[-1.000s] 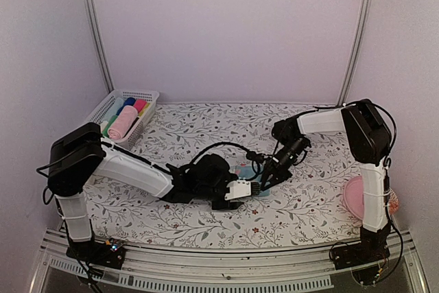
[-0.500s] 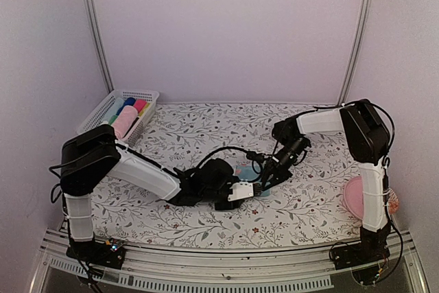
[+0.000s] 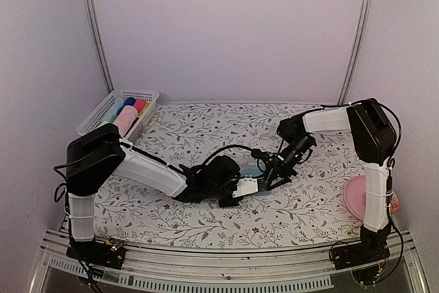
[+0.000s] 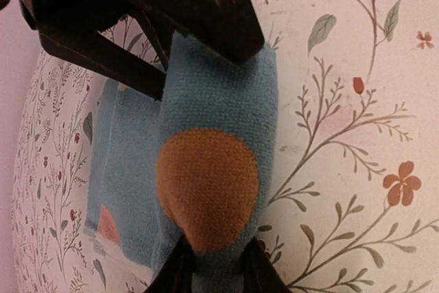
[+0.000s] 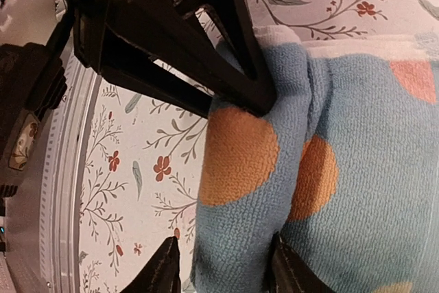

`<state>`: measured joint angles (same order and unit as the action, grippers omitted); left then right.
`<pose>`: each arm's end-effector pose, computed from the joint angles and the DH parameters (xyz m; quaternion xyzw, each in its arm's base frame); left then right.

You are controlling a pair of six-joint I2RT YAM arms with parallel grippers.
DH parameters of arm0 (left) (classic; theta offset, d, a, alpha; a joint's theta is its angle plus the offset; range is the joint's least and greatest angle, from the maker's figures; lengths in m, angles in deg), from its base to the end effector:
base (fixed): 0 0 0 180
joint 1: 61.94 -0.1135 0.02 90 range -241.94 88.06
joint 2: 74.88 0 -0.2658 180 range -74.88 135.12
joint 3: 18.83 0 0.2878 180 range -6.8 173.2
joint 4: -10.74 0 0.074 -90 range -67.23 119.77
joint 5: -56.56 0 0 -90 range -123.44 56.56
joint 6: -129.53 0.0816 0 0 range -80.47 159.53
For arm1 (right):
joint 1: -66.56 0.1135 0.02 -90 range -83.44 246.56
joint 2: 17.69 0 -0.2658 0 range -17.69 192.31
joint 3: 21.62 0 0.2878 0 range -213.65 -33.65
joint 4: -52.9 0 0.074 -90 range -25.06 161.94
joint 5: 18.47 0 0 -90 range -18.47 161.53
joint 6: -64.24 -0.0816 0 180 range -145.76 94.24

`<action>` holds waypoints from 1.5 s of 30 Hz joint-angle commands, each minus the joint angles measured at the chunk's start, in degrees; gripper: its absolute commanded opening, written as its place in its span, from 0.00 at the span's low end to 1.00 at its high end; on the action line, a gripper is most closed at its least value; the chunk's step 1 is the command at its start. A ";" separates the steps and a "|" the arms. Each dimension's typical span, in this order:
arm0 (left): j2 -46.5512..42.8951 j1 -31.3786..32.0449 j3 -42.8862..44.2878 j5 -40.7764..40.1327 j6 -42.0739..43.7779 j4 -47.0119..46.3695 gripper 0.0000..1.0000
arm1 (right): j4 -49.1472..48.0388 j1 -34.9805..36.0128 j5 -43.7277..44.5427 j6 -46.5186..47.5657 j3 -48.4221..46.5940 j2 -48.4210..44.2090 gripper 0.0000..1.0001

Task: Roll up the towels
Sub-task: Roll the towel at the center of the board.

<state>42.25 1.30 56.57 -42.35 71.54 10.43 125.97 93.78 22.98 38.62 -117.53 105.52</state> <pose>0.2238 -0.4157 0.0562 0.6498 0.6361 -0.0422 0.4140 0.3262 0.2366 0.0780 -0.6249 0.6596 0.4143 0.0524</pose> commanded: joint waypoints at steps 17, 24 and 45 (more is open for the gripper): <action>5.10 -7.38 15.23 22.56 -13.95 27.36 0.25 | -26.41 -9.16 0.49 7.22 25.35 -34.24 0.68; 9.35 -10.71 22.00 30.71 -16.26 35.11 0.31 | -25.22 -4.01 1.67 14.07 28.17 -37.08 0.72; 15.37 -14.54 31.20 40.05 -16.39 45.65 0.35 | -58.70 11.42 30.87 0.07 38.45 -28.96 0.65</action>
<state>54.68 -12.38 88.09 -2.53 55.74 50.61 72.29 104.80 48.20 41.70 -79.30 74.55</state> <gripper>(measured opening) 0.357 0.664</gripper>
